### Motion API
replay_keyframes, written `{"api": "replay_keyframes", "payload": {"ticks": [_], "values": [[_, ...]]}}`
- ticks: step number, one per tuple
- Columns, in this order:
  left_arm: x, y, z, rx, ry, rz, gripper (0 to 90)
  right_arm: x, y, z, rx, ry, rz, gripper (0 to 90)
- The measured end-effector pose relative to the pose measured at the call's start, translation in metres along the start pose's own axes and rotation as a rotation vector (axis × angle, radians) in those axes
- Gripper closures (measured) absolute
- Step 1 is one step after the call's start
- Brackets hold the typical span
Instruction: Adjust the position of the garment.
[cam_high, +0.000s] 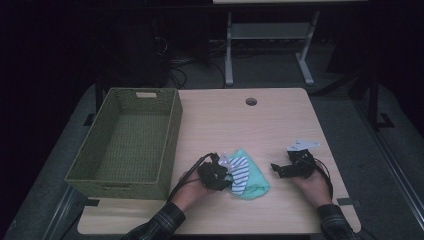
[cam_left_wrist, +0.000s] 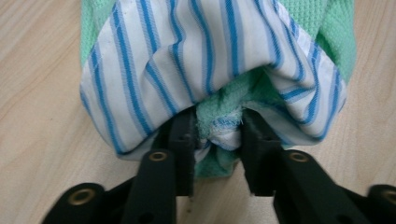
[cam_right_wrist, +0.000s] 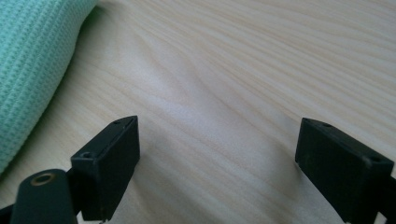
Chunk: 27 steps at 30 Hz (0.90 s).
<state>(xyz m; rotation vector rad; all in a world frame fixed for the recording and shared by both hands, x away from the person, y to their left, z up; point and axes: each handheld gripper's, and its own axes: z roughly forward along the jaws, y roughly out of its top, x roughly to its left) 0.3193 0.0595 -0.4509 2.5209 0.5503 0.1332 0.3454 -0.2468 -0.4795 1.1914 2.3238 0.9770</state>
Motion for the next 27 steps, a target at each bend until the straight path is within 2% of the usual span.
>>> {"api": "replay_keyframes", "payload": {"ticks": [5, 8, 12, 14, 17, 20, 21, 27], "values": [[0.003, 0.0, 0.0, -0.001, -0.014, 0.015, 76.1, -0.002, -0.001, 0.001, -0.006, -0.003, 0.004, 11.7], [0.003, 0.001, -0.001, 0.008, -0.016, 0.029, 77.2, -0.003, -0.002, 0.002, -0.015, 0.006, 0.026, 10.5], [0.007, 0.0, -0.001, -0.011, -0.048, -0.014, 77.4, -0.004, -0.002, 0.002, -0.01, 0.013, 0.032, 10.4], [0.009, 0.0, -0.004, -0.003, -0.052, -0.008, 77.5, -0.004, -0.002, 0.003, -0.01, 0.014, 0.035, 10.3], [0.008, 0.001, -0.009, -0.024, -0.06, -0.015, 77.5, -0.003, -0.002, 0.003, -0.006, 0.016, 0.043, 10.0], [0.008, 0.003, -0.015, -0.059, -0.069, -0.042, 77.5, -0.003, -0.002, 0.003, -0.006, 0.017, 0.043, 9.9], [0.009, 0.004, -0.018, -0.051, -0.065, -0.029, 77.4, -0.003, -0.002, 0.003, -0.006, 0.017, 0.043, 9.9], [0.01, 0.008, -0.032, -0.071, -0.068, -0.032, 77.4, -0.003, -0.002, 0.003, -0.006, 0.017, 0.043, 9.9]]}}
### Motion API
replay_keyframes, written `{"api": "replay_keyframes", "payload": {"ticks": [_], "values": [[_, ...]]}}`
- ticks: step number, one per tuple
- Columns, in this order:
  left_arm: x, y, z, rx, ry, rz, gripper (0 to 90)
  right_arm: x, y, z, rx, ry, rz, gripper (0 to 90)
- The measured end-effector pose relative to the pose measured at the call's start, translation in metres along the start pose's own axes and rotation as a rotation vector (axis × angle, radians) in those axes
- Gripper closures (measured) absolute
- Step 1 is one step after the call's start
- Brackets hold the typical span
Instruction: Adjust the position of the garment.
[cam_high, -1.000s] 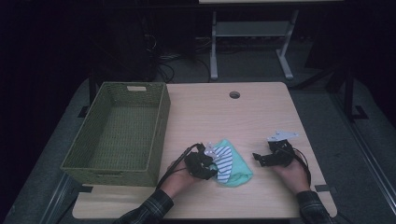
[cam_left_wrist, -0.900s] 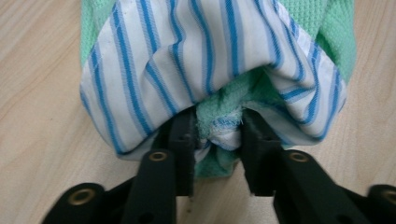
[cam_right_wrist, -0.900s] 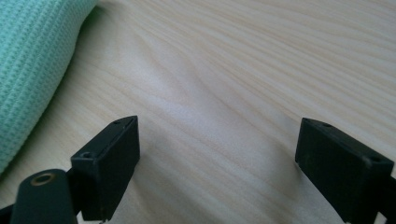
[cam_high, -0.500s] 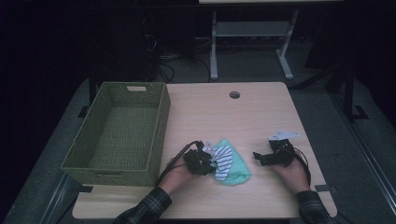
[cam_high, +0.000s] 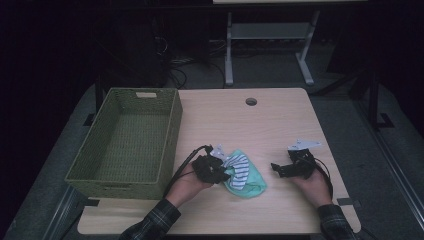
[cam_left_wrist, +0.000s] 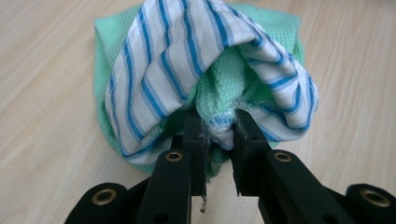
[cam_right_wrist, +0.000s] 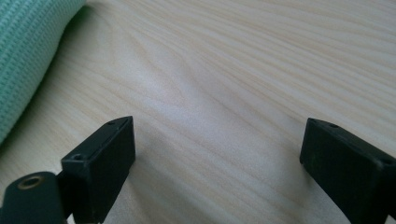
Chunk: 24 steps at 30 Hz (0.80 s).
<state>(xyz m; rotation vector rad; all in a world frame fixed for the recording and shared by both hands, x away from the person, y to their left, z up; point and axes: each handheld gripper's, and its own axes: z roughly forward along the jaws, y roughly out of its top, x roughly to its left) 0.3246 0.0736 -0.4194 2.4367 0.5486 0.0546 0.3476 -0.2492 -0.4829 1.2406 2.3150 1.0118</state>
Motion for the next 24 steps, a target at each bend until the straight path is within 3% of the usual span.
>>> {"api": "replay_keyframes", "payload": {"ticks": [1, 11, 24], "values": [[-0.001, 0.001, -0.002, -0.014, 0.003, -0.017, 77.5, 0.0, 0.0, 0.0, 0.0, 0.0, 0.0, 9.9], [0.0, 0.009, -0.026, -0.05, 0.01, -0.041, 77.4, 0.0, 0.0, 0.0, 0.0, 0.0, 0.0, 10.0], [0.008, 0.024, -0.07, -0.075, 0.026, -0.045, 77.4, 0.0, 0.0, 0.0, 0.0, -0.001, 0.0, 10.0]]}}
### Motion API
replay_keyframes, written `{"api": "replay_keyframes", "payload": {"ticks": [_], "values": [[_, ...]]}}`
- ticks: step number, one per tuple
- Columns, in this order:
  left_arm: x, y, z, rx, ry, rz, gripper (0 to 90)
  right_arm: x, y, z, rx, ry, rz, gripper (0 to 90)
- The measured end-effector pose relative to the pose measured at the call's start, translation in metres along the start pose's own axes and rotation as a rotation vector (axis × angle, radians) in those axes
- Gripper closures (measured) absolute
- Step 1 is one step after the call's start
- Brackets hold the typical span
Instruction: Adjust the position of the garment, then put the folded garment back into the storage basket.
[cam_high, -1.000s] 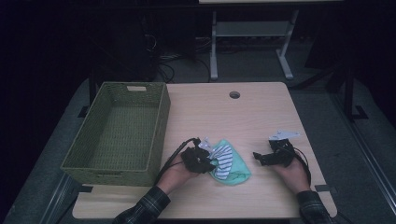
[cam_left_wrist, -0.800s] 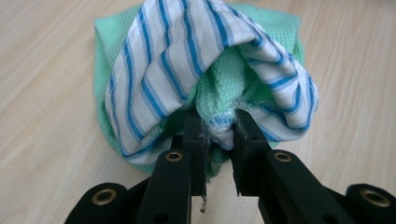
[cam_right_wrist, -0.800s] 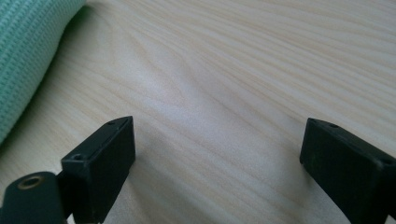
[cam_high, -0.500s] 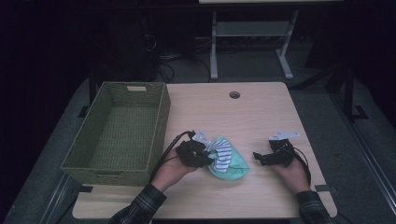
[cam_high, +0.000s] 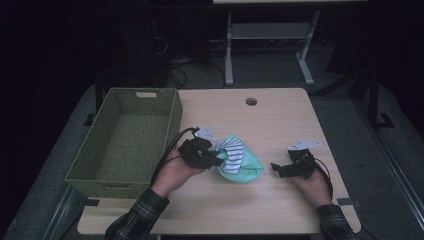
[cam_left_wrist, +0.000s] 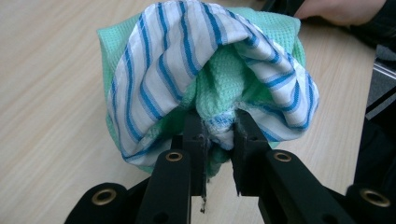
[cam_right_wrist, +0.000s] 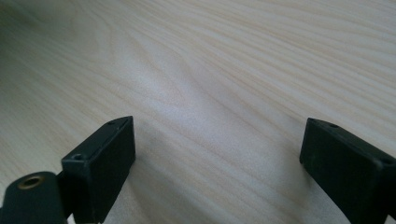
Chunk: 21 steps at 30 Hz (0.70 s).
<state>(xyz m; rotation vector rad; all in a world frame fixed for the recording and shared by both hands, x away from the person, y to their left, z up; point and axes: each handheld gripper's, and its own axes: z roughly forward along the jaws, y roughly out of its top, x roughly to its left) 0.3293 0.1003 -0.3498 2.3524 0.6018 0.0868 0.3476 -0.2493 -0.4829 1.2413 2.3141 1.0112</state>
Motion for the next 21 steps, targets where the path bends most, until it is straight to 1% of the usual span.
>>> {"api": "replay_keyframes", "payload": {"ticks": [2, 4, 5, 6, 7, 12, 17, 21], "values": [[0.003, 0.002, -0.008, -0.004, 0.008, 0.002, 77.4, 0.0, 0.0, 0.0, 0.002, 0.001, 0.005, 10.0], [0.005, 0.004, -0.015, -0.015, 0.016, -0.01, 77.4, 0.0, 0.0, 0.0, 0.0, 0.0, 0.0, 10.0], [0.008, 0.005, -0.019, -0.017, 0.02, -0.006, 77.4, 0.0, 0.0, 0.0, 0.0, 0.0, 0.0, 10.0], [0.009, 0.005, -0.023, -0.022, 0.023, -0.014, 77.4, 0.0, 0.0, 0.0, 0.0, 0.0, 0.0, 10.0], [0.011, 0.005, -0.027, -0.021, 0.028, -0.012, 77.4, 0.0, 0.0, 0.0, 0.0, 0.0, 0.0, 10.0], [0.018, 0.005, -0.045, -0.036, 0.048, -0.034, 77.3, 0.0, 0.0, 0.0, 0.0, -0.001, 0.0, 10.0], [0.027, 0.001, -0.063, -0.037, 0.091, -0.045, 77.3, 0.0, 0.0, 0.0, 0.001, -0.002, 0.003, 10.0], [0.036, -0.006, -0.077, -0.043, 0.125, -0.069, 77.2, 0.0, 0.0, 0.0, 0.0, -0.003, 0.003, 10.0]]}}
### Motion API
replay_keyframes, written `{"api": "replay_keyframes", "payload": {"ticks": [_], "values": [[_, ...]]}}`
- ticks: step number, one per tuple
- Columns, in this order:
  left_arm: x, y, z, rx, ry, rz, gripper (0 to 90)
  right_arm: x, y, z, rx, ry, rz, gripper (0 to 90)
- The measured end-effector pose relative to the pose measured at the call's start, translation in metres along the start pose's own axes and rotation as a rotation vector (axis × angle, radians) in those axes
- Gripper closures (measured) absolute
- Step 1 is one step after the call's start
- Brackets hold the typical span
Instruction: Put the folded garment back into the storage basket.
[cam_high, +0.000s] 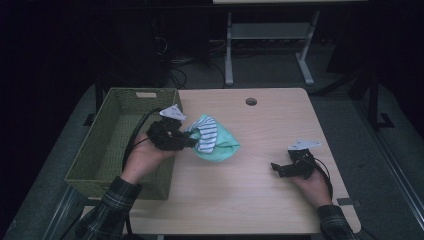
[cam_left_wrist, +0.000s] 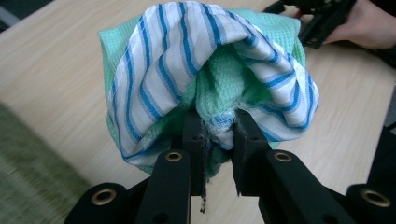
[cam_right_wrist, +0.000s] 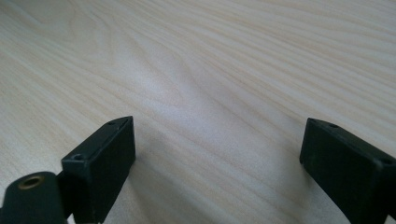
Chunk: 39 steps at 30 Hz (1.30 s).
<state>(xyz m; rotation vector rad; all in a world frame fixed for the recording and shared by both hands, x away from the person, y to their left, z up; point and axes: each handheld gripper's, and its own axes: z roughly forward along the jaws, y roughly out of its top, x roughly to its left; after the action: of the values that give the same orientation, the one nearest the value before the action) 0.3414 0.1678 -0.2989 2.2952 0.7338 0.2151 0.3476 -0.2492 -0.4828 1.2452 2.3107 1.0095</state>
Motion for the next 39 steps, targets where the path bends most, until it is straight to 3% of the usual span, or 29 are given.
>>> {"api": "replay_keyframes", "payload": {"ticks": [10, 23, 31, 39], "values": [[0.029, -0.021, -0.036, -0.04, 0.096, -0.08, 77.2, 0.0, 0.0, 0.0, 0.0, -0.002, 0.0, 10.1], [0.064, -0.055, -0.071, -0.05, 0.229, -0.187, 77.1, 0.0, 0.0, 0.0, -0.001, -0.002, 0.001, 10.1], [0.085, -0.083, -0.076, -0.056, 0.286, -0.289, 77.1, 0.0, 0.0, 0.0, -0.001, -0.003, 0.0, 10.2], [0.106, -0.115, -0.064, -0.003, 0.315, -0.363, 77.1, 0.0, 0.0, 0.0, -0.003, -0.004, 0.001, 10.3]]}}
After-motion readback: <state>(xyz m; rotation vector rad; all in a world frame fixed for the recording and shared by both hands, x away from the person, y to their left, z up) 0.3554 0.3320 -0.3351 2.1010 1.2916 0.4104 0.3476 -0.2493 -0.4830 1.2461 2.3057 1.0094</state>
